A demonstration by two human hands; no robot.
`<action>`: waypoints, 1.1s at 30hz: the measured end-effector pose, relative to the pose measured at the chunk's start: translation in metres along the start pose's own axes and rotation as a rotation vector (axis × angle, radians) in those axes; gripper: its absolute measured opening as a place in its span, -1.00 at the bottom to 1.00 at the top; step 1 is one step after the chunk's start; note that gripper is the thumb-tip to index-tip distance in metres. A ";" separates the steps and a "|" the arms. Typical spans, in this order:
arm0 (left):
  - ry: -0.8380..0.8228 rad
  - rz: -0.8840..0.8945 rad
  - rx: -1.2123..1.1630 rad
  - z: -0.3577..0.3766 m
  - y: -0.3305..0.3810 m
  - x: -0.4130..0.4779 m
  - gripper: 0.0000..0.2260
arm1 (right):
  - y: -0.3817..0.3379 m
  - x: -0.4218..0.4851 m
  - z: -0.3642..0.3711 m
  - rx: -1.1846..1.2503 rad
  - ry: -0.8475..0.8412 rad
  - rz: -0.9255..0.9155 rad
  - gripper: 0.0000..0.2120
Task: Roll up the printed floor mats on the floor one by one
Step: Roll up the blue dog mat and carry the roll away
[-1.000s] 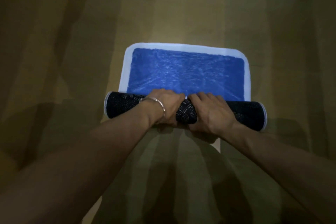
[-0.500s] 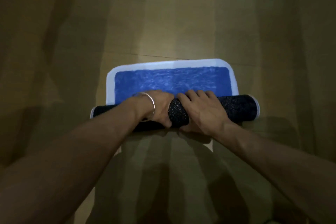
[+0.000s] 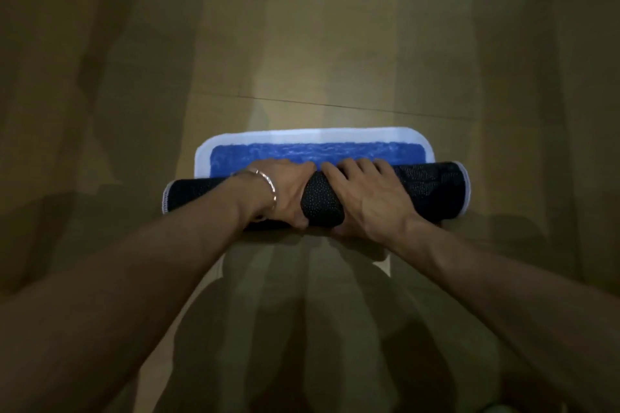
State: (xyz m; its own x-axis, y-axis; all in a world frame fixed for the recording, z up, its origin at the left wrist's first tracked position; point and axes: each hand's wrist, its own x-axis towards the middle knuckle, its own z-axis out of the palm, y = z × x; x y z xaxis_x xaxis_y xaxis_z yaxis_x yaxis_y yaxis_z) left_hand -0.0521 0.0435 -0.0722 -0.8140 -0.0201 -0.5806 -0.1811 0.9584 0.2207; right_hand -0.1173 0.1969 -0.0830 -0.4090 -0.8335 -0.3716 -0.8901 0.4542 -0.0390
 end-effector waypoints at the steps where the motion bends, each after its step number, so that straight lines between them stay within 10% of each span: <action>1: -0.016 -0.004 -0.019 -0.001 0.000 0.000 -0.38 | -0.001 0.000 0.002 -0.030 0.013 0.003 -0.16; 8: 0.167 0.018 0.208 0.012 0.000 -0.015 -0.28 | 0.011 0.023 -0.027 0.383 -0.345 0.079 -0.35; 15: -0.060 0.027 -0.013 -0.011 -0.006 0.002 -0.45 | 0.009 0.007 -0.022 0.302 -0.171 0.034 -0.20; 24: -0.145 0.034 -0.078 0.003 -0.016 0.005 0.11 | 0.016 0.015 -0.029 0.469 -0.351 0.016 -0.11; 33: 0.005 0.033 0.063 0.005 -0.011 -0.002 -0.15 | 0.011 0.012 -0.026 0.376 -0.268 0.041 0.06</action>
State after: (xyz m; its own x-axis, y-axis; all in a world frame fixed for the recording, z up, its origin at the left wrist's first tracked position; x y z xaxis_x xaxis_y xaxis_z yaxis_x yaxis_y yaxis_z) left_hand -0.0455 0.0345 -0.0776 -0.8219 0.0105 -0.5695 -0.1191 0.9746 0.1898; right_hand -0.1368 0.1837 -0.0635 -0.3317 -0.7246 -0.6041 -0.7196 0.6084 -0.3347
